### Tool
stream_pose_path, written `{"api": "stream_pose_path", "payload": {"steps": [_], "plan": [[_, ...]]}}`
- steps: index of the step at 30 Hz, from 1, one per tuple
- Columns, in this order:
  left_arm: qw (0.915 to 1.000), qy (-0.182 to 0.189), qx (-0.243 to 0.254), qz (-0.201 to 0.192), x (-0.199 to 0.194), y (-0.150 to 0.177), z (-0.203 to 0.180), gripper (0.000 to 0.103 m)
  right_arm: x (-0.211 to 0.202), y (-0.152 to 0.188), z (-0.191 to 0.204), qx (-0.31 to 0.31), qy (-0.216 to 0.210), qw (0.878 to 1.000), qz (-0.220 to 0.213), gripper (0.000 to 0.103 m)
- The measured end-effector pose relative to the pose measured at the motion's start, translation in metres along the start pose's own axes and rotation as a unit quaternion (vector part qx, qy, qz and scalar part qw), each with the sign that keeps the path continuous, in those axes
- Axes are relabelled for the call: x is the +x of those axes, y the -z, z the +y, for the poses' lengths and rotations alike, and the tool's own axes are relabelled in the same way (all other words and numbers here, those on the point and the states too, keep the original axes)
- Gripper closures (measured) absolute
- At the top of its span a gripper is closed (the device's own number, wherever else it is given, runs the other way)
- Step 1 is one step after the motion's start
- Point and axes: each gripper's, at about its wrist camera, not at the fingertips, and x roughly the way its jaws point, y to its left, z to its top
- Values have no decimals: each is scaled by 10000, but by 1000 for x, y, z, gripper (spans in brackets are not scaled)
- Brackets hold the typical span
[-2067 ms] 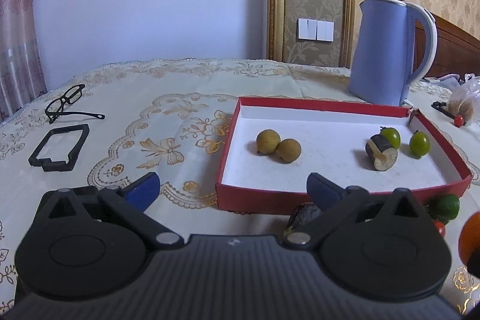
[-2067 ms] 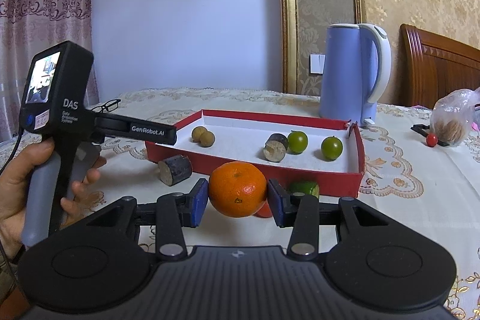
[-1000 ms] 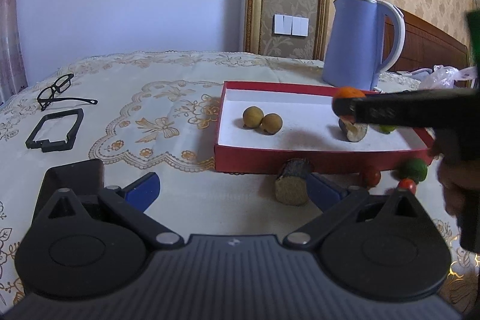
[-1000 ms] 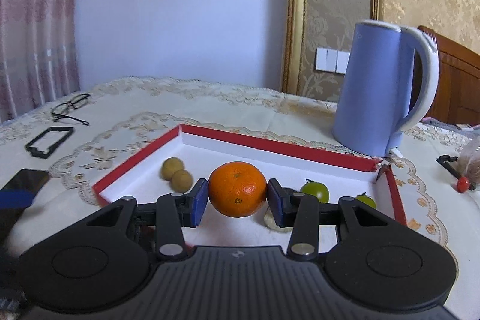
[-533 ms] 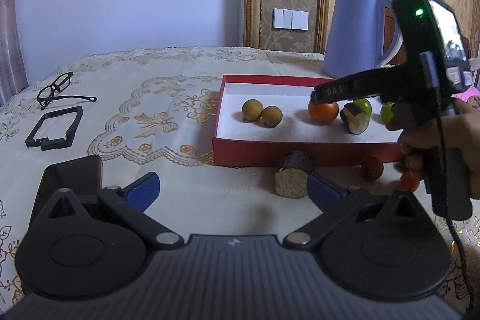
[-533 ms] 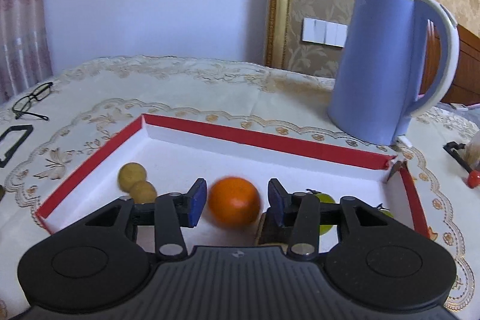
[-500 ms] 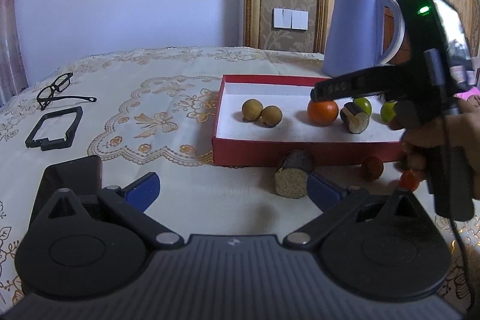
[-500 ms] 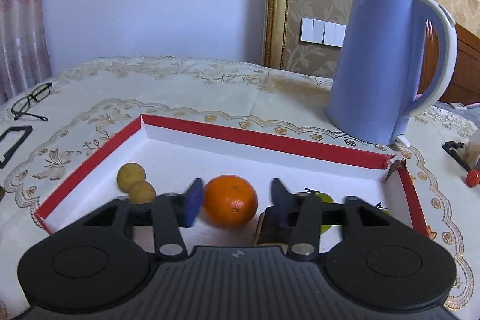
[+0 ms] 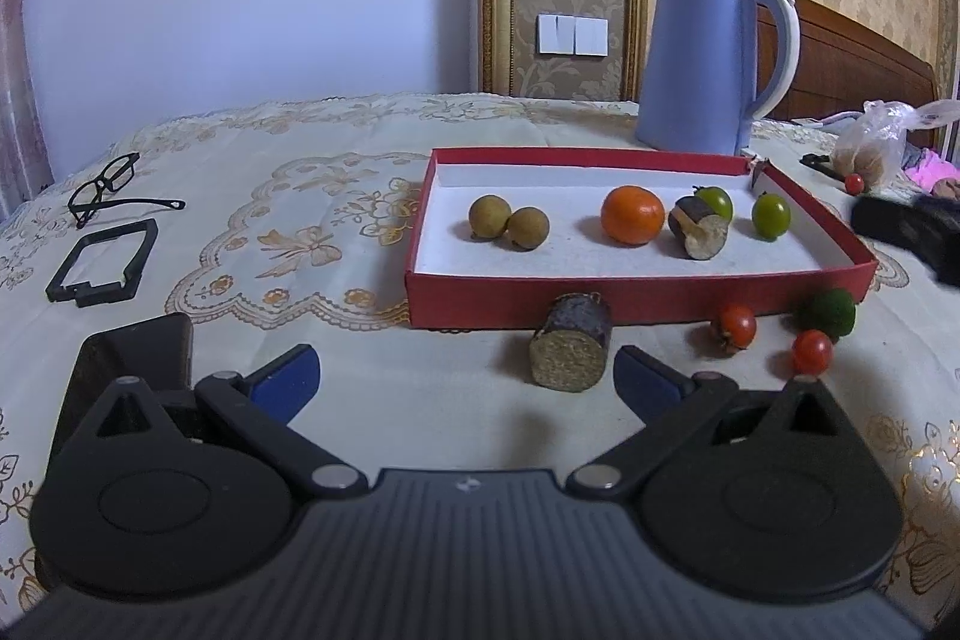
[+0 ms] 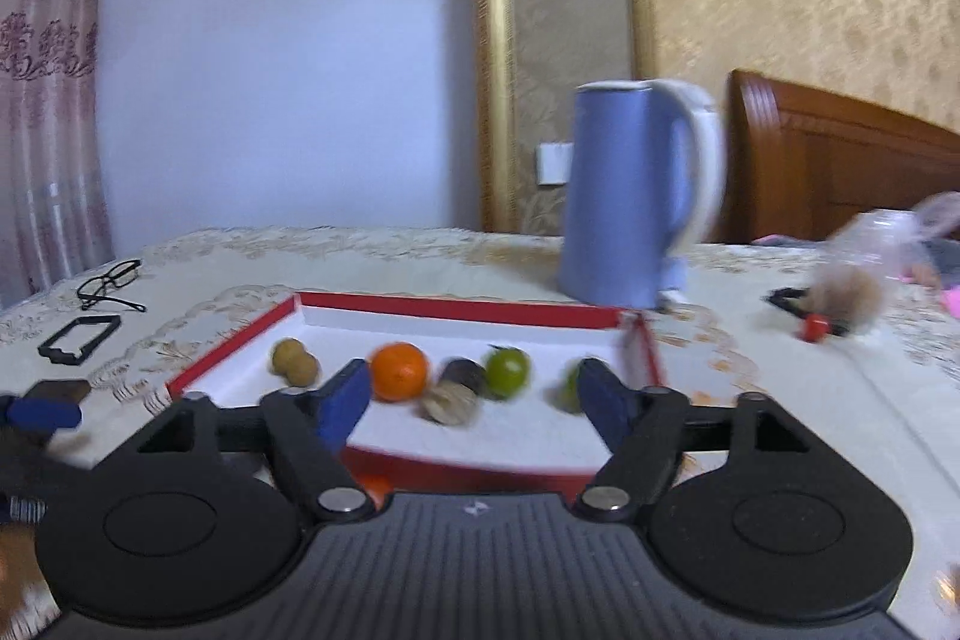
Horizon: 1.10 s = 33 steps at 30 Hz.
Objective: Organize fruits
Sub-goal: 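Grasp the cut sugarcane piece with the left gripper while the right gripper grasps a red tomato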
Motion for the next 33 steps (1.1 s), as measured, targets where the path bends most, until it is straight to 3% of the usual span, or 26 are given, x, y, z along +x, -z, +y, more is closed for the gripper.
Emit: {"api": "stream_pose_path", "payload": {"steps": [5,8,19,22,27,33], "plan": [[9995,126,197,-198,-4,4,-7,0,-16,18,-7,-112,152,9994,292,25],[9989,-1,336,-320,-6,3,-15,0,-18,24,-8,-295,103,9988,381,23],[9983,-44,541,194,24,-4,-34,1,-15,36,-19,-82,-40,9985,548,21],[9986,15,470,259,29,-6,-34,13,-16,36,-18,-131,29,9987,493,21],[9985,98,363,409,38,-9,-32,23,-17,37,-13,-256,31,9986,461,21],[9971,434,202,594,45,-11,-29,55,-17,38,-12,-275,35,9986,448,21]]}}
